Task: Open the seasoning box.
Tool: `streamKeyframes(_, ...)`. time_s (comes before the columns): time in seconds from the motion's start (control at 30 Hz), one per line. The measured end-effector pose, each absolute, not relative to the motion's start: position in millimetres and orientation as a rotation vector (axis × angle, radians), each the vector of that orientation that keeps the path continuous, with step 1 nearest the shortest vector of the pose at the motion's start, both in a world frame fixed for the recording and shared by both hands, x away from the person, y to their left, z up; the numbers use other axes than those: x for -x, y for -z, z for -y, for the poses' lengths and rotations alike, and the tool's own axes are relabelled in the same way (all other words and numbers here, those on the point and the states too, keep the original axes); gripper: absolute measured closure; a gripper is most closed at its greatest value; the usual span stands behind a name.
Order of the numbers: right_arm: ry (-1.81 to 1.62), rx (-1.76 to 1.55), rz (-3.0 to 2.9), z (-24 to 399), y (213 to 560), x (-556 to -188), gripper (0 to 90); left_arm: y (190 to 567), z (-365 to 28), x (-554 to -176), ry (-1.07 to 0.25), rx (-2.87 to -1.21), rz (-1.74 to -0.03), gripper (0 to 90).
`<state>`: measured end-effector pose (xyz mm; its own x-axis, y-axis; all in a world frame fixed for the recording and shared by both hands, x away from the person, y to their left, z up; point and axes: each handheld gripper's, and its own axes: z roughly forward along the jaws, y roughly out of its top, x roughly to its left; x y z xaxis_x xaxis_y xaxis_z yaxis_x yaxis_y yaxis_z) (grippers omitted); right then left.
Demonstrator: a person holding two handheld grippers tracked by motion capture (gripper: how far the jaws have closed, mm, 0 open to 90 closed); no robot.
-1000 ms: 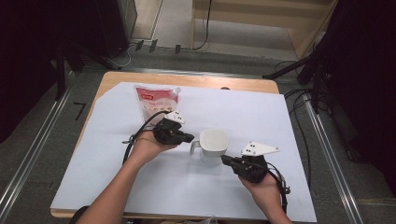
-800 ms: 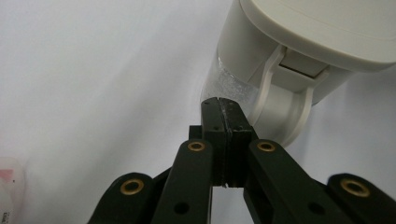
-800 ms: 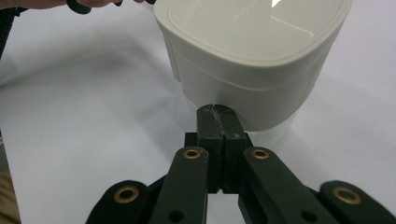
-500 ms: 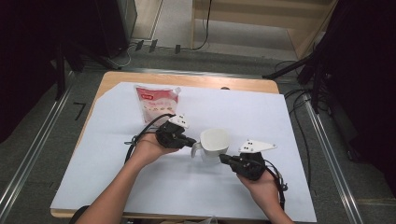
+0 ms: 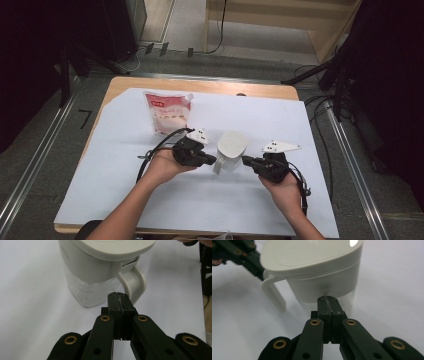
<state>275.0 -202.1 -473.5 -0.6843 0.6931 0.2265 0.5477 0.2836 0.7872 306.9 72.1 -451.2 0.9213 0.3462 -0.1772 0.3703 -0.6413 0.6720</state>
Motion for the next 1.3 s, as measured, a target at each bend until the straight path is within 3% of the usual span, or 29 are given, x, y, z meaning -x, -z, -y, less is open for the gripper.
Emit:
streamKeyframes(0.87,-1.32,-1.186,-2.342,185,475,-303,90.0,454,-27,-287,0.02,-2.278,-0.467,88.7)
streamKeyframes(1.07,-1.347,-1.196,-2.344,189,473,-305,90.0,453,-28,-287,0.067,-2.279,-0.456,81.0)
streamKeyframes(1.13,-1.37,-1.203,-2.326,194,469,-304,90.0,452,-32,-287,0.127,-2.31,-0.427,70.5)
streamKeyframes(1.3,-1.361,-1.176,-2.34,199,465,-303,90.0,451,-40,-285,0.121,-2.353,-0.41,58.8)
